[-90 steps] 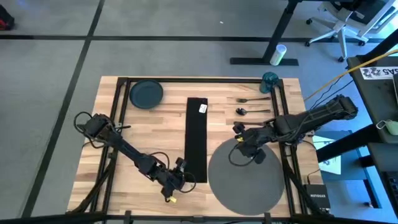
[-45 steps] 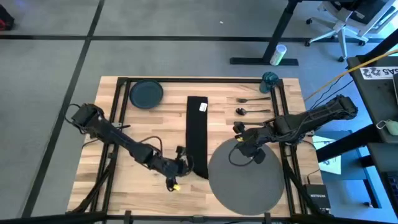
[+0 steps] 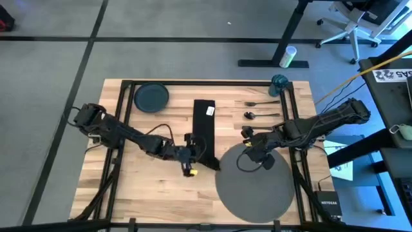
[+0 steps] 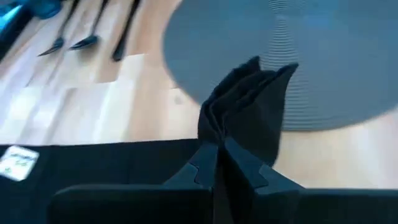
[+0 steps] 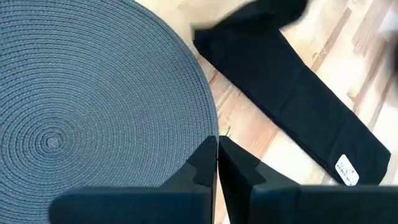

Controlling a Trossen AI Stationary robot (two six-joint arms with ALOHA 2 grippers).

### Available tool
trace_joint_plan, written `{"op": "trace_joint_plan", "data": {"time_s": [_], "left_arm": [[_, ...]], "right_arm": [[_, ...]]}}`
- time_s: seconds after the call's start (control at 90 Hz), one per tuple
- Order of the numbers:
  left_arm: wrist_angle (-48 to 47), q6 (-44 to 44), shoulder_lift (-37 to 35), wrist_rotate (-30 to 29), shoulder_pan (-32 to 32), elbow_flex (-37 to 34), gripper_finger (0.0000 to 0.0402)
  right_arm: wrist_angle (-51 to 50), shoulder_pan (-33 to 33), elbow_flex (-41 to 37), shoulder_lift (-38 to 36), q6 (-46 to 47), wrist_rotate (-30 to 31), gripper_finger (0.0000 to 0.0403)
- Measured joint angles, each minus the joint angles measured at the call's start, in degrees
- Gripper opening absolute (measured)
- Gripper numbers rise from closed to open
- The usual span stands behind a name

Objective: Set table place
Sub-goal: Fold the black table napkin

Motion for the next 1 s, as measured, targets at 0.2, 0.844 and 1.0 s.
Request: {"op": "trace_joint_plan", "data": {"time_s": [0.2, 0.844, 1.0], "left_arm": [[-0.02, 1.03, -0.25, -0.44, 5.53, 0.02, 0.0000], [0.22, 1.89, -0.25, -3.44, 21.73, 0.02, 0.0000], [0.22, 0.55, -0.25, -0.74, 25.49, 0.02, 0.0000]], "right_arm": [[-0.02, 0.00, 0.00, 0.00, 0.13, -0.01, 0.0001], [-0.07, 0.04, 0.00, 0.00, 0.49, -0.01, 0.0001], [-0.07, 0.04, -0.56, 0.00, 0.59, -0.01, 0.0001]]}}
